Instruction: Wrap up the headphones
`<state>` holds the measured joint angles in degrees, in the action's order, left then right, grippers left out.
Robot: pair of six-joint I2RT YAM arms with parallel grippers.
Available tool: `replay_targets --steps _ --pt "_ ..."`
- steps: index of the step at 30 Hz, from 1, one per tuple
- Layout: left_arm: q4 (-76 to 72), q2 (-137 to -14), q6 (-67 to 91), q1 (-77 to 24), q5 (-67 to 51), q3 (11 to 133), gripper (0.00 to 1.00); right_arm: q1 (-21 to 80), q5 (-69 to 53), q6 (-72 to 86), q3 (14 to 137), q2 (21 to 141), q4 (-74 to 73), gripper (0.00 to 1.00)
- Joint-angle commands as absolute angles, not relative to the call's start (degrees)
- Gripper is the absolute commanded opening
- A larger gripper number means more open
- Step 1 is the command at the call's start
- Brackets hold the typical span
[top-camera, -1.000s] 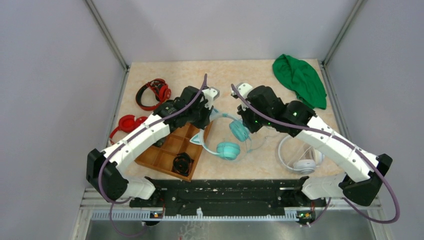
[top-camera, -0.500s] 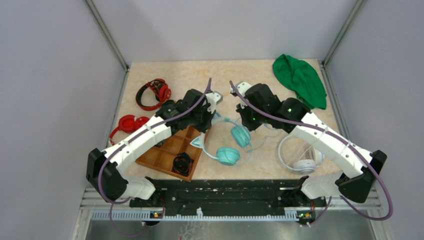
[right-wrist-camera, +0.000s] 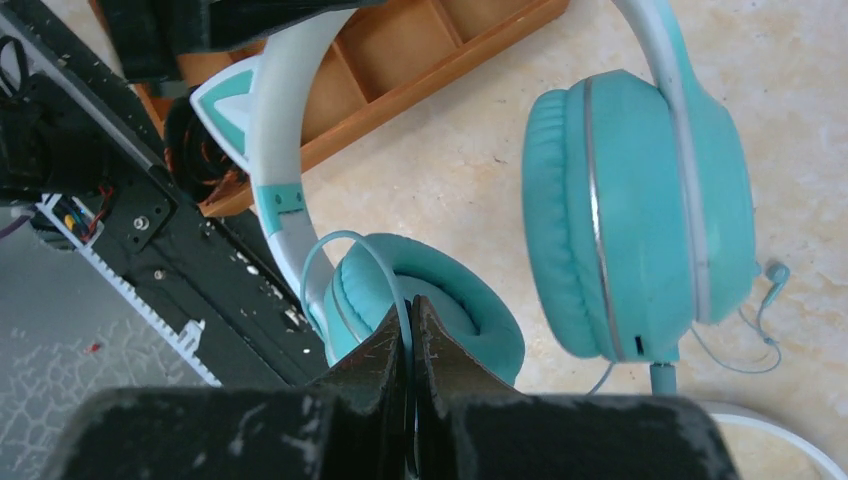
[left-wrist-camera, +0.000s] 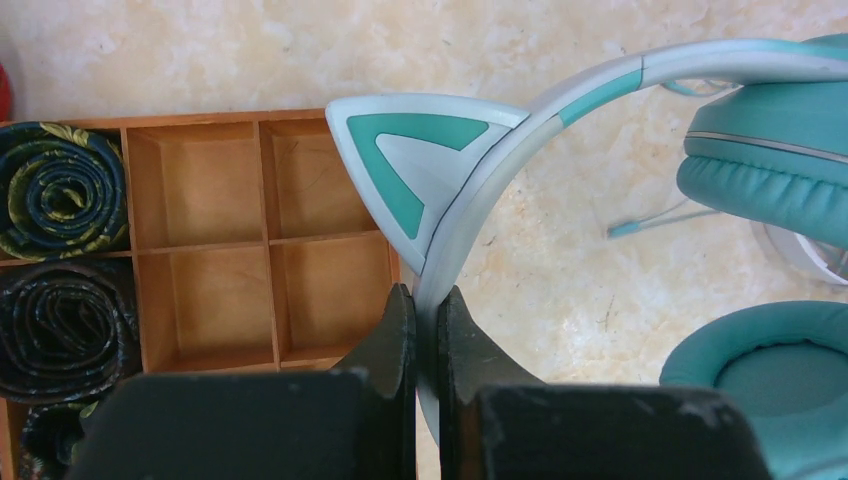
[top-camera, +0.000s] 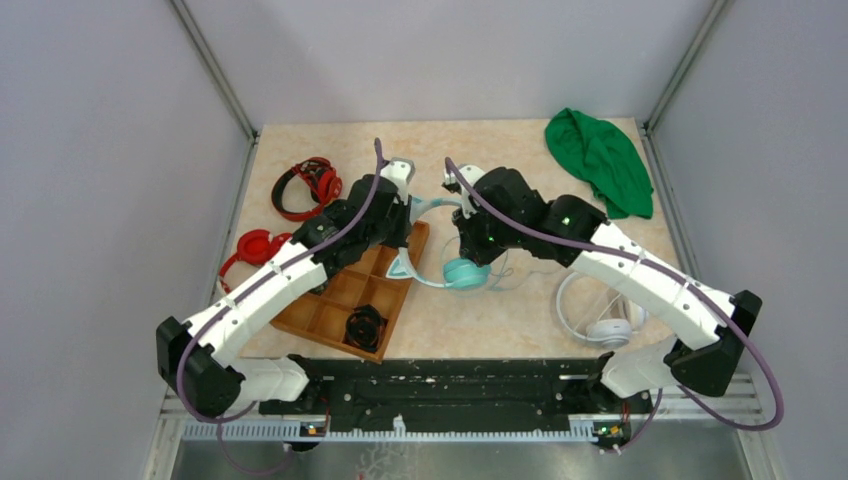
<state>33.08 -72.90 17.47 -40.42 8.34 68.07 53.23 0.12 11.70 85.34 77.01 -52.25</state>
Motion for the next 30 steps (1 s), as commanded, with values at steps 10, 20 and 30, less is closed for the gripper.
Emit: replay_targets --steps 10,20,30 --pt "23.62 -66.97 16.15 -40.57 3.19 62.64 0.00 53.35 6.95 14.18 94.12 81.51 -54.70 0.00" --pt "21.42 -60.20 6.55 -40.52 3.43 57.48 0.00 53.33 9.31 9.06 100.08 83.39 -63.80 0.00" --pt "23.97 -56.09 -0.97 -40.52 -6.44 55.82 0.00 51.34 8.78 7.06 97.00 83.29 -61.59 0.00"
